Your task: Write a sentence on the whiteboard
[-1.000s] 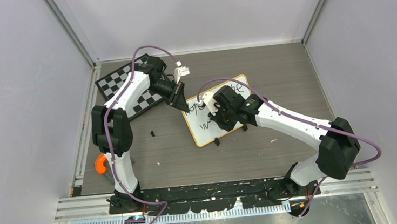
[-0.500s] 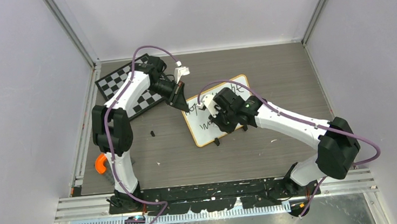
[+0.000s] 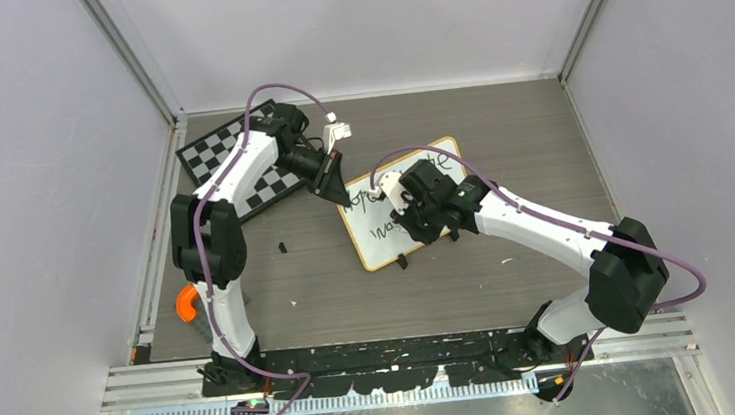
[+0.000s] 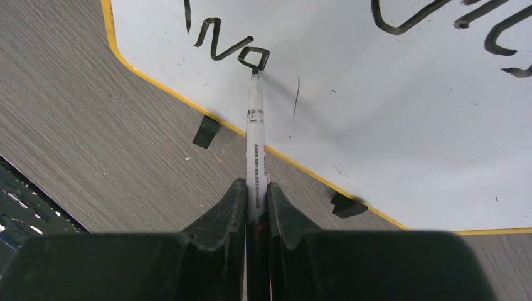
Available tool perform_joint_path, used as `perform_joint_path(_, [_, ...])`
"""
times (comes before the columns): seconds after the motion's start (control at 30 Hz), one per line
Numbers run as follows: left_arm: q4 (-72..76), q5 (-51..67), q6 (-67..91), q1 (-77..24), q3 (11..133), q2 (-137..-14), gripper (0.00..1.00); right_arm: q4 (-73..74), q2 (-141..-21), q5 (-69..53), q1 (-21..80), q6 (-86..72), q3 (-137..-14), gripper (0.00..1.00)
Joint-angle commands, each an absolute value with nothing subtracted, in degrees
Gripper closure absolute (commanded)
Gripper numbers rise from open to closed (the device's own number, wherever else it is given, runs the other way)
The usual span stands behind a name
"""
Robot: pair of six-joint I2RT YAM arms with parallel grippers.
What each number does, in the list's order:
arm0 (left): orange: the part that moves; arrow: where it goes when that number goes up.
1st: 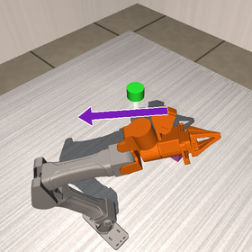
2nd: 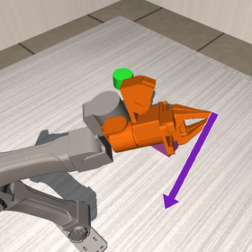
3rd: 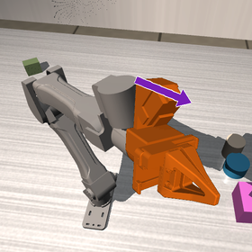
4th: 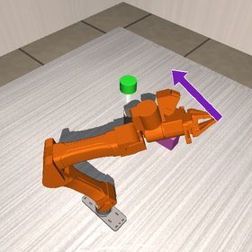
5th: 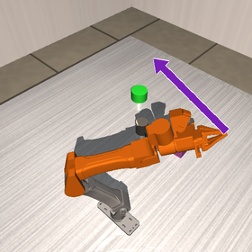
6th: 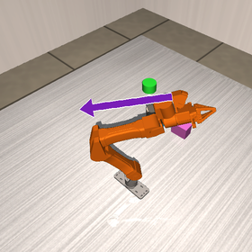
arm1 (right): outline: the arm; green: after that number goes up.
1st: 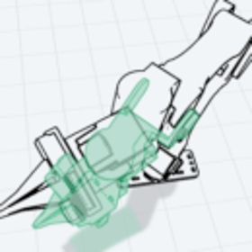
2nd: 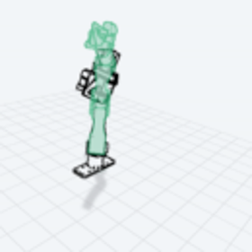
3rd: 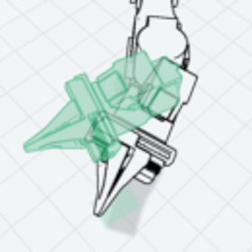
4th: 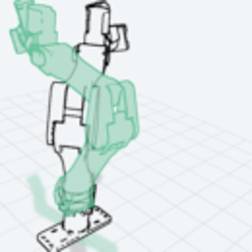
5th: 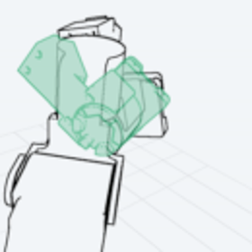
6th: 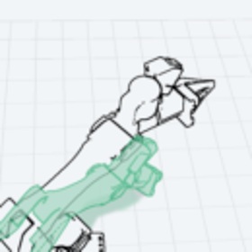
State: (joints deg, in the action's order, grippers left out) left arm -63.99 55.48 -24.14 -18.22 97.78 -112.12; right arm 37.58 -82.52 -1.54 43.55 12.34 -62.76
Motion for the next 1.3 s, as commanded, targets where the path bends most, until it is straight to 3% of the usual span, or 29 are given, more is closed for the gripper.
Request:
perform_joint_path(0.0, [-64.7, 54.5, -22.9, -18.3, 99.6, -112.6, 1.00, 35.5, -80.9, 1.8, 42.5, 13.3, -64.8, 1.00])
perform_joint_path(1.27, [-64.4, 54.5, -22.8, -18.3, 99.6, -113.1, 1.00, 37.5, -79.9, -0.2, 42.3, 13.5, -62.7, 1.00])
